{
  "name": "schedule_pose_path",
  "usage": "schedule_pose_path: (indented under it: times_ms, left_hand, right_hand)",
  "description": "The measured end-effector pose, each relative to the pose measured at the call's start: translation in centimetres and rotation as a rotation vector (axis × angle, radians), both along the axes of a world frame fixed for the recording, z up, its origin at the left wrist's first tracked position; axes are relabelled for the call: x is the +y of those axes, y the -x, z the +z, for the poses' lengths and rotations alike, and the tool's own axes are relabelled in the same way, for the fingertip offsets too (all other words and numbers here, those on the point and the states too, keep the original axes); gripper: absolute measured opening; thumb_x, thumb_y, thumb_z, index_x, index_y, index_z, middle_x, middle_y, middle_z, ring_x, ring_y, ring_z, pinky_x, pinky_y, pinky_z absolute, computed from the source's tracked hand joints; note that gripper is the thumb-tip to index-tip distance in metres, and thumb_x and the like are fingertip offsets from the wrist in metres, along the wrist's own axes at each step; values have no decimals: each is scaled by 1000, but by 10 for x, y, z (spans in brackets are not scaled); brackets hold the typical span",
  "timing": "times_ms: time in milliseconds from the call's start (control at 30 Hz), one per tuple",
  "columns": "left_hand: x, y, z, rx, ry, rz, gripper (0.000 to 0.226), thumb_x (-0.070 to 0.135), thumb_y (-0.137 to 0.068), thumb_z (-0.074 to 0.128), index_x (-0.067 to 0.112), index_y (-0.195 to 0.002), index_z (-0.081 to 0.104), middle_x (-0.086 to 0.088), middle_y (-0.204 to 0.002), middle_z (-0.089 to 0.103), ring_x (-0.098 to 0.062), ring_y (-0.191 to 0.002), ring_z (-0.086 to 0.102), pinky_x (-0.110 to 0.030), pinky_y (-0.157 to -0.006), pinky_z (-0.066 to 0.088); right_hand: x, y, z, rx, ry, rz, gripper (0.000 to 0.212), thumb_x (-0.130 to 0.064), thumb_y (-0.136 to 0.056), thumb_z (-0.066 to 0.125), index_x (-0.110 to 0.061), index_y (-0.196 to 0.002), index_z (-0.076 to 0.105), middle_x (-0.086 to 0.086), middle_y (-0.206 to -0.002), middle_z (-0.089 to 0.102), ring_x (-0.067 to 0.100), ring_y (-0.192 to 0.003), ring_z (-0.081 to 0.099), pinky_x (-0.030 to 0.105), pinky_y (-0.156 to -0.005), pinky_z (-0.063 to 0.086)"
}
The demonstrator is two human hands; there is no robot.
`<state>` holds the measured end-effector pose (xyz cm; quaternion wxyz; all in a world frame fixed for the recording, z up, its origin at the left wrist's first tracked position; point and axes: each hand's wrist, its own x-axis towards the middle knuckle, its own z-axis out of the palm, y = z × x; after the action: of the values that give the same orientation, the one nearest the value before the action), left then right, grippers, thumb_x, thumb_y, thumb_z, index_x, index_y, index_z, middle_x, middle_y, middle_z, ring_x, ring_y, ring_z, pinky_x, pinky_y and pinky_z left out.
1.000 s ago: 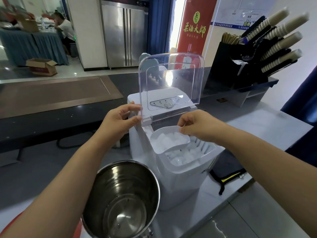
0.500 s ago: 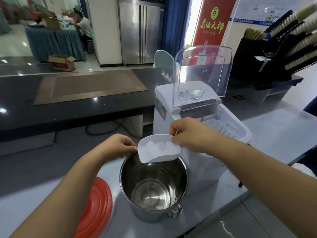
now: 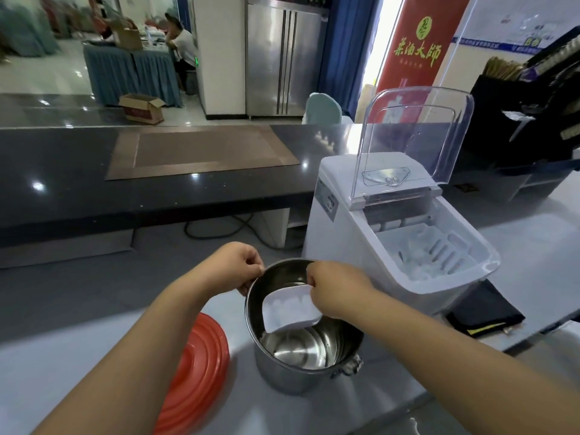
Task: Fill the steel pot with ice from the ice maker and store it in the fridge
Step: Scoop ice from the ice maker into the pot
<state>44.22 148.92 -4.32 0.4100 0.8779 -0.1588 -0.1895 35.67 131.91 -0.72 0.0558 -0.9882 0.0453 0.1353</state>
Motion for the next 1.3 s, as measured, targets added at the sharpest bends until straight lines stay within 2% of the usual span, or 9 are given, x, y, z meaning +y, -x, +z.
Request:
schedule_pose_path:
  times_ms: [133, 367, 600, 700, 867, 1000, 1133, 1233, 1300]
  left_hand:
    - [0, -2, 0, 23, 19, -5, 18, 3, -89, 56, 8, -74, 63, -5, -59, 61, -9, -45, 57, -21, -47, 49]
    - [1, -4, -3, 46, 45, 14, 18, 2, -88, 57, 10, -73, 63, -2, -56, 62, -10, -46, 59, -22, -48, 49]
    - [-1, -4, 3, 67, 28, 3, 10, 4, -87, 59, 5, -79, 65, -5, -60, 64, -10, -47, 60, -21, -49, 50]
    - [-2, -7, 6, 61, 17, -3, 11, 3, -86, 61, 8, -77, 65, -3, -60, 63, -8, -47, 58, -21, -49, 51]
    - [-7, -13, 18, -40, 88, 54, 8, 11, -87, 63, 14, -80, 66, -3, -70, 65, -12, -61, 61, -24, -57, 51]
    - [-25, -13, 31, -119, 170, 79, 4, 10, -87, 63, 11, -85, 67, -4, -70, 64, -13, -63, 59, -22, -59, 50]
    - [-47, -14, 38, -195, 229, 104, 6, 10, -86, 64, 13, -82, 67, -4, -68, 65, -12, -61, 59, -28, -63, 52]
    - [-66, -12, 42, -232, 303, 112, 7, 10, -86, 65, 15, -81, 67, -3, -69, 66, -11, -60, 59, -22, -59, 52]
    - [-79, -11, 45, -245, 351, 116, 8, 11, -87, 65, 17, -81, 67, 0, -69, 65, -10, -60, 59, -20, -58, 52]
  right_hand:
    - [13, -7, -25, 56, 110, 67, 28, -9, -91, 46, -13, -116, 58, 10, -117, 62, 30, -105, 59, 33, -77, 42]
    - [26, -13, -57, 97, 162, 157, 22, -11, -90, 52, -12, -109, 64, 10, -109, 66, 30, -100, 62, 34, -72, 41]
    - [14, -16, -48, -55, 138, 209, 20, -15, -89, 56, -14, -107, 65, 9, -109, 66, 30, -98, 62, 31, -65, 39]
    - [7, -14, -32, -124, 96, 236, 19, -17, -88, 56, -15, -105, 64, 7, -108, 65, 29, -99, 61, 31, -67, 38]
    - [-7, -6, 12, -220, 36, 232, 18, -27, -86, 61, -19, -101, 65, 6, -101, 65, 29, -95, 61, 32, -71, 44]
    - [-28, 3, 52, -284, -101, 164, 11, -34, -85, 64, -27, -94, 66, -7, -89, 63, 16, -84, 59, 30, -72, 50]
    - [-66, 2, 86, -319, -241, 33, 8, -32, -78, 72, -26, -79, 67, -12, -73, 61, 9, -70, 59, 26, -61, 48]
    - [-101, 2, 104, -334, -355, -61, 6, -24, -78, 74, -22, -79, 69, -8, -73, 66, 8, -64, 61, 21, -53, 47]
    - [-125, 2, 113, -369, -354, -96, 5, -19, -78, 75, -20, -77, 70, -6, -70, 68, 7, -62, 62, 20, -54, 48]
